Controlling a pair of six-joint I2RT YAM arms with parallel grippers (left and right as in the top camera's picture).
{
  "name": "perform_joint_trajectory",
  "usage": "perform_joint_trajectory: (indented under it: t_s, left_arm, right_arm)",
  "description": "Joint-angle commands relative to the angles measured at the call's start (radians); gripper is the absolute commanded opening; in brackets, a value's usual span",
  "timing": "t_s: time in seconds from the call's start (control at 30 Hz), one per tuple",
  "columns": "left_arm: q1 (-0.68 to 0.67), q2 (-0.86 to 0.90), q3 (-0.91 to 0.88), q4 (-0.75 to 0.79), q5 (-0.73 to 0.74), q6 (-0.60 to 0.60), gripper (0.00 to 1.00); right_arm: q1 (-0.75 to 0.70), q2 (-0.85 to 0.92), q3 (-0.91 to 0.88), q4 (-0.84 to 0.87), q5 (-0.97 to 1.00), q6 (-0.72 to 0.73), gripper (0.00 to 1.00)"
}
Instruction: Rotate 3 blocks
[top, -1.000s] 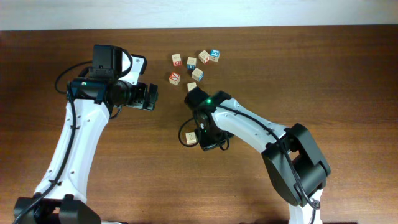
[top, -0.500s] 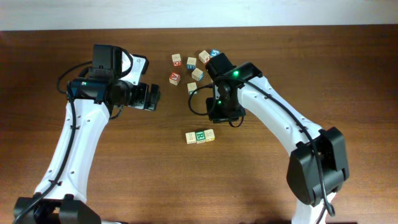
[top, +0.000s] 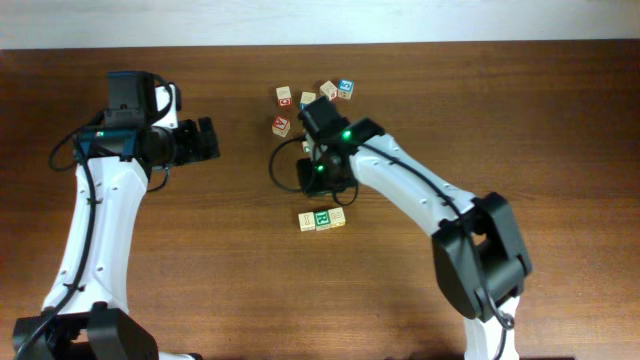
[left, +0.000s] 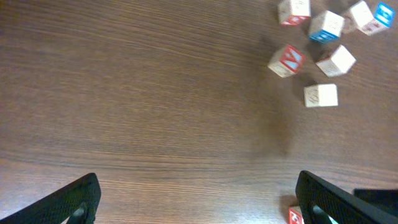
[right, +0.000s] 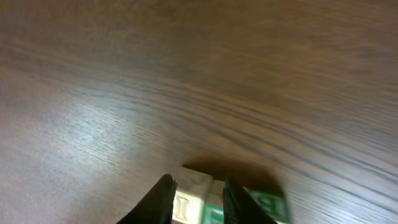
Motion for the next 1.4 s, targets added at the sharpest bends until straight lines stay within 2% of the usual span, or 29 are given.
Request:
perform_joint_trajectory:
  t_s: [0.0,0.2,0.43,1.37]
  left_arm:
    - [0.002,0.010,0.016,0.003,-0.008,-0.026,0.99]
    - [0.002,0.010,0.013,0.002,-0.008,-0.026,0.99]
    - [0.002,0.010,0.013,0.002,-0.008,-0.026,0.99]
    - [0.001,0.010,0.013,-0.006,-0.008,-0.026,0.99]
  right_arm:
    - [0.028,0.051,-0.004,0.024,0.002,0.043,0.27]
    - [0.033,0.077,-0.004,0.026,0.002,0.058,0.21]
    - [0.054,0.077,-0.004,0.012,0.002,0.065,0.04]
    - [0.066,0.077,-0.004,-0.030,0.002,0.087,0.04]
